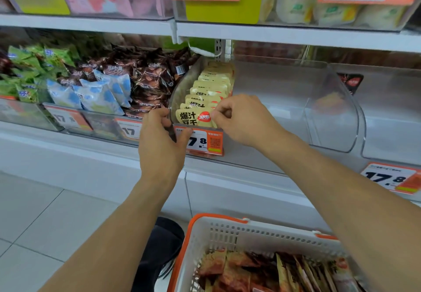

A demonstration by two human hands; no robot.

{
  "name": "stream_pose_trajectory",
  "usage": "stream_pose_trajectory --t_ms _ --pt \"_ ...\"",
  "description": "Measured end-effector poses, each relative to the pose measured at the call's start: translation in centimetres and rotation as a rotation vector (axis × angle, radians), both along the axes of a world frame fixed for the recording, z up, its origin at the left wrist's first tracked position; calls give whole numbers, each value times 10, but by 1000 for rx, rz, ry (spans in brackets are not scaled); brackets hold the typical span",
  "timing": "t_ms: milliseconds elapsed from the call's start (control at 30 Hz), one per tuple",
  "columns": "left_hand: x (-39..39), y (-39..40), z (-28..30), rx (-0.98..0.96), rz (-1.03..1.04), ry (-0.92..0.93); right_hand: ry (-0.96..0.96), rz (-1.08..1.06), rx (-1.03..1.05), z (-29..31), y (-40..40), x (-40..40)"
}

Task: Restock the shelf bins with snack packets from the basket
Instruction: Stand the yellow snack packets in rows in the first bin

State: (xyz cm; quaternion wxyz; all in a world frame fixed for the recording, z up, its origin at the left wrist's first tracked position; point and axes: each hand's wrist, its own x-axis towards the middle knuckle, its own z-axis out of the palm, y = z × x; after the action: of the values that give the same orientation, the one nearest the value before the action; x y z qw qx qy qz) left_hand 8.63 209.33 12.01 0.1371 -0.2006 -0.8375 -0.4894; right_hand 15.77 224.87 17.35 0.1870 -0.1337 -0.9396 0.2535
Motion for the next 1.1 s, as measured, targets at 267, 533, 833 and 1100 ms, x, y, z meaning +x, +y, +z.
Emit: stream_pose_trajectory --t_ms 267,533,833,1100 --pt "3 3 -1 21 -13 -1 -152 -30 55 1 5 -1" --pt "10 3 1 152 15 -95 -27 7 94 -9 8 25" --pt "103 52 -35 -62 -328 -150 144 -20 -44 -91 23 169" --pt "203 72 -153 -912 -910 -308 -631 -212 -188 -191 47 248"
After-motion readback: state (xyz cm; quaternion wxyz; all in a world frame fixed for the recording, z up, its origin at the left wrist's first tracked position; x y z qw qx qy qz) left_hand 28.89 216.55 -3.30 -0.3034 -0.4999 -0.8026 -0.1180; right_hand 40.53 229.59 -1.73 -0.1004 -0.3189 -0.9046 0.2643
